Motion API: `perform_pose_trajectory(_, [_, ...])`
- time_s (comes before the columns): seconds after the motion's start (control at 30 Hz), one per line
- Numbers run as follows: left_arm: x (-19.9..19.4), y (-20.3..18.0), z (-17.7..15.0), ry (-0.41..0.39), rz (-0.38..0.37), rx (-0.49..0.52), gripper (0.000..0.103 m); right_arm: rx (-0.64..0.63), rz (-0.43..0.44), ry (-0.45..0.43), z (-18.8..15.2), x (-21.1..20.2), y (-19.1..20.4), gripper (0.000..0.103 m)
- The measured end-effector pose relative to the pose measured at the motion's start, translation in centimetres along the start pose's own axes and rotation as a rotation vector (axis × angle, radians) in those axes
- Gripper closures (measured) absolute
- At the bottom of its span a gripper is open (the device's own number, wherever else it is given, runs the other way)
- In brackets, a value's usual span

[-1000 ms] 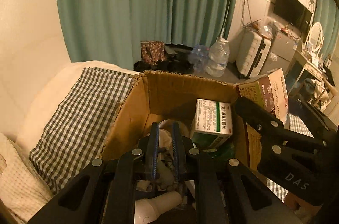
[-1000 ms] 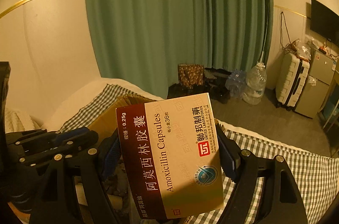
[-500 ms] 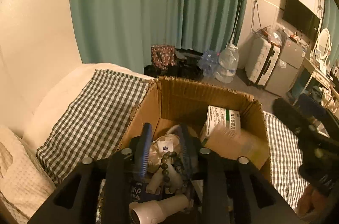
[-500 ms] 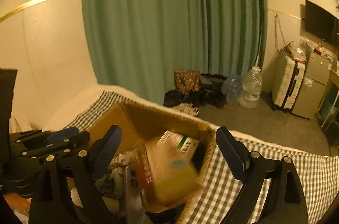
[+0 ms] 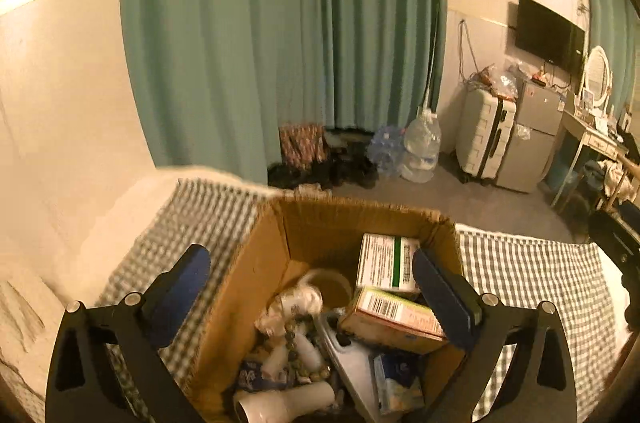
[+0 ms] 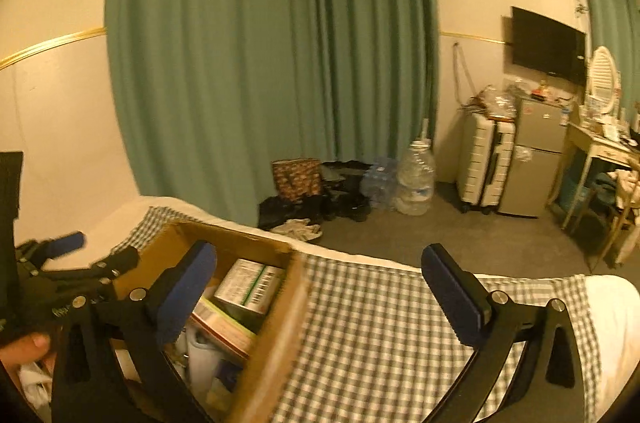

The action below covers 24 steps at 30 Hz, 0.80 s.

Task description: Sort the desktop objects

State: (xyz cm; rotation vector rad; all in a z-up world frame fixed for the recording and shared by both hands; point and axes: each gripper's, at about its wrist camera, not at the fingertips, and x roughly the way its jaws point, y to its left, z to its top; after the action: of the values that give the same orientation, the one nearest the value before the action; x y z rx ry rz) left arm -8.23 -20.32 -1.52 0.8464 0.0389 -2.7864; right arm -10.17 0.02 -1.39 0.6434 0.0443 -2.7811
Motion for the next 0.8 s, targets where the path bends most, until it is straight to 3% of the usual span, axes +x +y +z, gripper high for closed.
perform_pose_trajectory(0.1, [-0.9,-1.1,0.3,-0.062,0.074,0.052,0.0,-0.014,-0.063,0.028,0.0,-0.8,-1.3,0.0])
perform_pose_trajectory(0.2, [-1.3,-2.1,0.5,-0.069,0.072,0.062,0.0,-0.003,-0.088,0.024,-0.1,-2.4,-3.0,0.0])
perform_pose_trajectory(0.43, [-2.9,-5.4,1.1,-0.083,-0.068,0.043,0.0,0.004,-0.166,-0.015,0.5,-6.2,-6.7,0.0])
perform_pose_trajectory(0.7, [-5.3,-10.2,1.3,-0.09,-0.163,0.017,0.0,-0.007,-0.213,-0.014,0.7,-9.6,-10.4,0.0])
perform_pose_trajectory(0.8, [-6.1,-11.4,1.2,-0.112,-0.24,-0.008,0.0,-0.001,-0.23,-0.027,0.7,-11.0,-12.0,0.0])
